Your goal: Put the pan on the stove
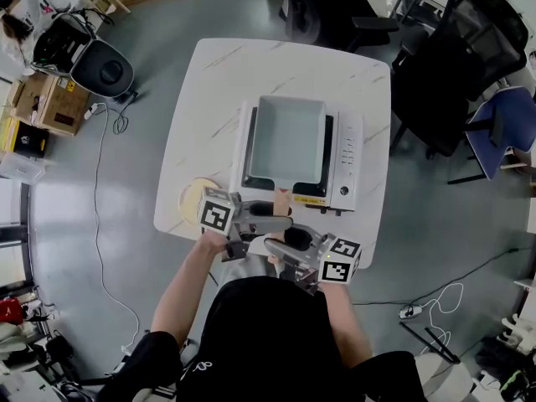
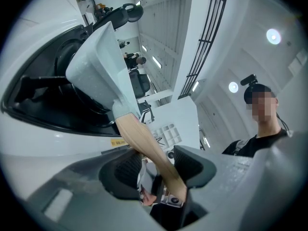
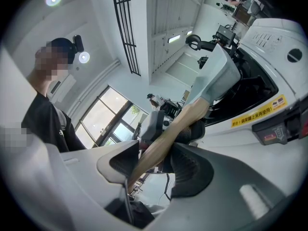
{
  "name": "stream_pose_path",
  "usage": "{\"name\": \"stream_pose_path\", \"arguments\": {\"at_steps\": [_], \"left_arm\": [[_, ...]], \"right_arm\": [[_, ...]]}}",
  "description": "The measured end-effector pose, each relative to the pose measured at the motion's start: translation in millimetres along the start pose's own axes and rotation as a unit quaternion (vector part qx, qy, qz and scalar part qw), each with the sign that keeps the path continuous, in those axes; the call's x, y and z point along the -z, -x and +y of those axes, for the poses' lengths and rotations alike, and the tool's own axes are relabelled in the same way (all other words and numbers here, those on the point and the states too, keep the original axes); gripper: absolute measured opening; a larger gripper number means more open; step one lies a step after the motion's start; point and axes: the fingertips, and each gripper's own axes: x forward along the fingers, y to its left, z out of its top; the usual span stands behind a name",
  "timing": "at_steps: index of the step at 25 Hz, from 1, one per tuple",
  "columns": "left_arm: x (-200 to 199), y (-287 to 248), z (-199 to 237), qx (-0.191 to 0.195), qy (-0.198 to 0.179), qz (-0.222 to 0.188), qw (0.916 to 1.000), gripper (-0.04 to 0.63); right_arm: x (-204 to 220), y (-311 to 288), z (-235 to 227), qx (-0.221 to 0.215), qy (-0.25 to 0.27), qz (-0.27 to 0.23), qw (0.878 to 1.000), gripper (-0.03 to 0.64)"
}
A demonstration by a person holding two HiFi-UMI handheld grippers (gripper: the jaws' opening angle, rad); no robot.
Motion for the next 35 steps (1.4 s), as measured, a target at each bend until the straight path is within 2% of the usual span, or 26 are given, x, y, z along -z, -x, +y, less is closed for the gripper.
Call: {"name": "stream_pose_path", "arguments": {"at_steps": [3,11,16,22,25,28,32,35], "left_arm": [[0,3,3,-0.014,-0.004,0.001,0.9999,0.215],[-1,2,2,0.000,0.012,-0.023,0.9997,0.215],[0,0,0,0.000,0.005,-0.026,0.9996,0.215],[1,10,4,-0.034,-0.019,-0.024,0.9990,0.216],[1,21,7,-0.034,-0.031,-0.038,0.9982,0.216],[-3,34,6,-0.059,-0.047,-0.064,0.9951,0.216],[-15,47,-5,-0.085,-0.056,-0.114,0.9883,0.216],[-22,52,-13,-0.106,-0.082,-0.139,0.9811,0.216]], "right_arm": [[0,-1,-1,0.001,-0.001,-0.002,1.000,0.212],[2,-2,-3,0.005,-0.005,-0.001,1.000,0.214],[2,-1,-2,0.010,0.009,0.005,1.000,0.222],[1,7,-4,0.032,0.028,0.008,0.999,0.281],[-1,18,-8,0.049,0.033,0.005,0.998,0.285],[-8,31,-10,0.069,0.044,-0.009,0.997,0.281],[-28,48,-12,0.094,0.069,-0.034,0.993,0.261],[-41,54,-10,0.107,0.095,-0.046,0.989,0.244]]}}
